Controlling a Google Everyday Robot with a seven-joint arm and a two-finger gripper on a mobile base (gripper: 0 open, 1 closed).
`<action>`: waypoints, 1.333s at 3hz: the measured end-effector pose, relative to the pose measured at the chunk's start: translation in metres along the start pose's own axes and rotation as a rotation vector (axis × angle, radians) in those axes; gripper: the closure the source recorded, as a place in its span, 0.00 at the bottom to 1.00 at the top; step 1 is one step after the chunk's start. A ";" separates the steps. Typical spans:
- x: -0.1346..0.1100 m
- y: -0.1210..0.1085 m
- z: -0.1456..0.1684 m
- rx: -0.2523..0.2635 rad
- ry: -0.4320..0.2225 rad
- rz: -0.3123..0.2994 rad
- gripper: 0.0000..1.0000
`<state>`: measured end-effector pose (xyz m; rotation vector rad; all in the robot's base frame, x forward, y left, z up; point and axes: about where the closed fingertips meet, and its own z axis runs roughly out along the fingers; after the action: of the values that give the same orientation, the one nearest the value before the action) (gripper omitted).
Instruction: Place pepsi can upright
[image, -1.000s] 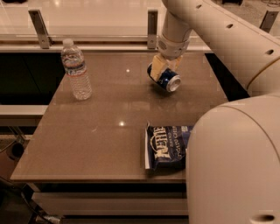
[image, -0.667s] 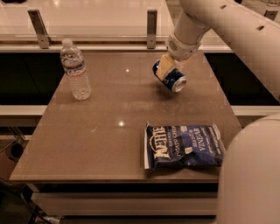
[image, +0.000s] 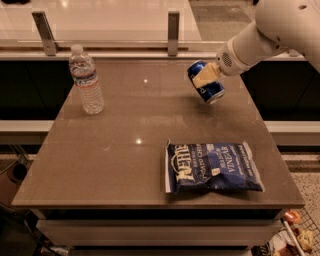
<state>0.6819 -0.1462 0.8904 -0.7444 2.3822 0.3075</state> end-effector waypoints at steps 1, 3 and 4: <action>-0.009 -0.016 -0.023 0.008 -0.135 -0.011 1.00; -0.029 -0.030 -0.057 -0.002 -0.377 -0.101 1.00; -0.040 -0.027 -0.060 -0.019 -0.489 -0.186 1.00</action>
Offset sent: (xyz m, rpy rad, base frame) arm 0.0013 -0.0515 0.0789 0.1835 -0.3794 0.0359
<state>0.6944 -0.1737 0.9614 -0.7890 1.8407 0.3841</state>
